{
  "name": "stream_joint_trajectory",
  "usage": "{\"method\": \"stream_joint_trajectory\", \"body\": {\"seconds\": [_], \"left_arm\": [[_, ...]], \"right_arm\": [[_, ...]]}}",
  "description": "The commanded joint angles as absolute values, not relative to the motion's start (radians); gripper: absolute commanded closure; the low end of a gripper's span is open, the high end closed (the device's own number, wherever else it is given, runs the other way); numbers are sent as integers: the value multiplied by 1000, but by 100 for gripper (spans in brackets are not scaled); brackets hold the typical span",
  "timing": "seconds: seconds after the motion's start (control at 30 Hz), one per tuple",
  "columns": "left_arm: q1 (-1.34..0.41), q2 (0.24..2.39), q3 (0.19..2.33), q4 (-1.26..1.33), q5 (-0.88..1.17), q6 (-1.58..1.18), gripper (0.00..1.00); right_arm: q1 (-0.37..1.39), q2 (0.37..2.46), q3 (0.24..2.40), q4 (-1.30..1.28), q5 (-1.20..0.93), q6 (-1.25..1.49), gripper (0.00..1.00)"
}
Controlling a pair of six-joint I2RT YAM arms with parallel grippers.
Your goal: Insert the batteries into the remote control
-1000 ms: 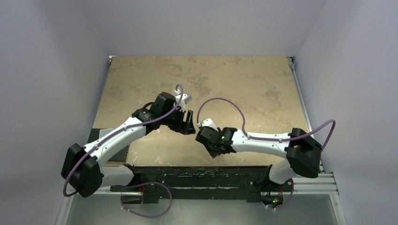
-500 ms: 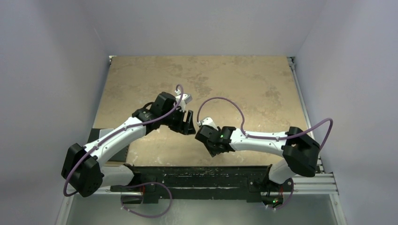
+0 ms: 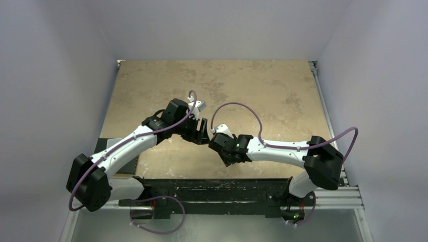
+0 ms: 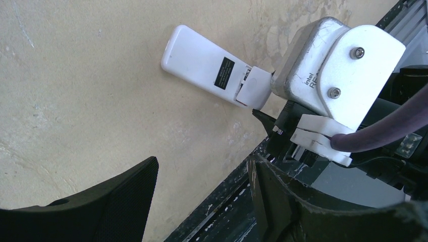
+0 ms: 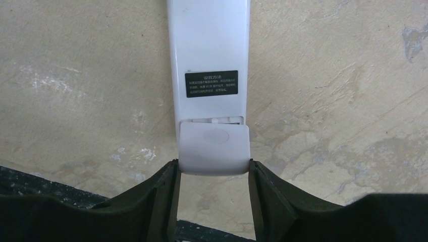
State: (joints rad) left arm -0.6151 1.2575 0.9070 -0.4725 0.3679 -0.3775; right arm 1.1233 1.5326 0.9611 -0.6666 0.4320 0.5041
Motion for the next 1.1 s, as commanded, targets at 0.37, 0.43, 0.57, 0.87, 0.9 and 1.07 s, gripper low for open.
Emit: {"method": "stream_joint_trajectory", "body": {"seconds": [0.37,0.43,0.57,0.87,0.9,1.07], "left_arm": [[-601,1266,914,-444,402,-364,34],[-600,1266,914,-445,404,-364,35],[-598,1267,914,-444,406,-364,34],[-593,1268,914,-442,411,-366,34],[-593,1270,913,-442,411,-365,34],[-587,1273,914,-440,420,-365,34]], "right_arm": [[1112,1536,976,-647,451,514,67],[1111,1530,971,-647,451,515,67],[1106,1517,976,-663,462,513,67],[1106,1505,971,-665,441,510,67],[1106,1505,970,-666,437,509,68],[1106,1500,965,-673,430,509,68]]}}
